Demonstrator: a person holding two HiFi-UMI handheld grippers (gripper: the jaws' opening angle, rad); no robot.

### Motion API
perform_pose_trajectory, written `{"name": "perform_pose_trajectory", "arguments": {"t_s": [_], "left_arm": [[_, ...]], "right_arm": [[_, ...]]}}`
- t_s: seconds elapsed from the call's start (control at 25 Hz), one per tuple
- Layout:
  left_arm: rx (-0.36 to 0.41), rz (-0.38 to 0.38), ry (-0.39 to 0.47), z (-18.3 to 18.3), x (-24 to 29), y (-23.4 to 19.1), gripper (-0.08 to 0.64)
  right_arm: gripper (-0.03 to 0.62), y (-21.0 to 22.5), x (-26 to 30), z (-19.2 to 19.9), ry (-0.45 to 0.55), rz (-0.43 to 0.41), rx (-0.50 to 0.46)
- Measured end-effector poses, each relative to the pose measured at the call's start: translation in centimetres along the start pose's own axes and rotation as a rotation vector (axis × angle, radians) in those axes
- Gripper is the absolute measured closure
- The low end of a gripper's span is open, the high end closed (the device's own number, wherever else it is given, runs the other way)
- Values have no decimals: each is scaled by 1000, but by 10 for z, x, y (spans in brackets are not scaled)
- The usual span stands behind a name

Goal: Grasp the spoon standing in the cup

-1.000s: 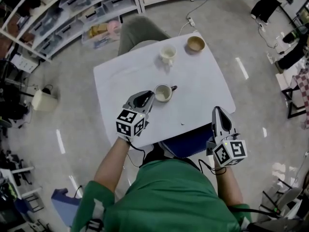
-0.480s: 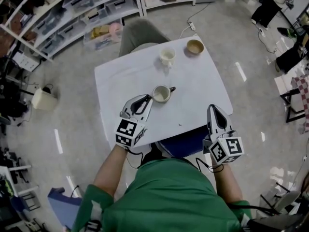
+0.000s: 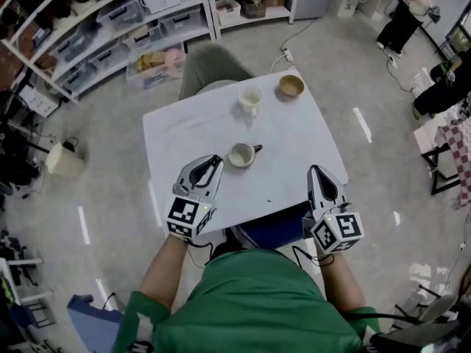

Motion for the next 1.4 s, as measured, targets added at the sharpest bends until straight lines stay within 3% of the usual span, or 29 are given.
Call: {"name": "perform_pose_trajectory", "arguments": {"t_s": [0.52, 1.4], "left_arm": [[-53, -5, 98, -27, -24, -2, 499], [-80, 5, 126, -38, -18, -1, 499]], "right_arm": [[571, -13, 0, -8, 27, -32, -37], [571, 0, 6, -12, 25, -24, -41]]}}
Point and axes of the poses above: the fingertips, and each gripper's own axes: x forward along the fingers, y to its right, z out of its underside, the point moved 4 cm from there along -x, backward along the fingers, and after that the axes turned 1 degree about -z, right-handed, at the moved point
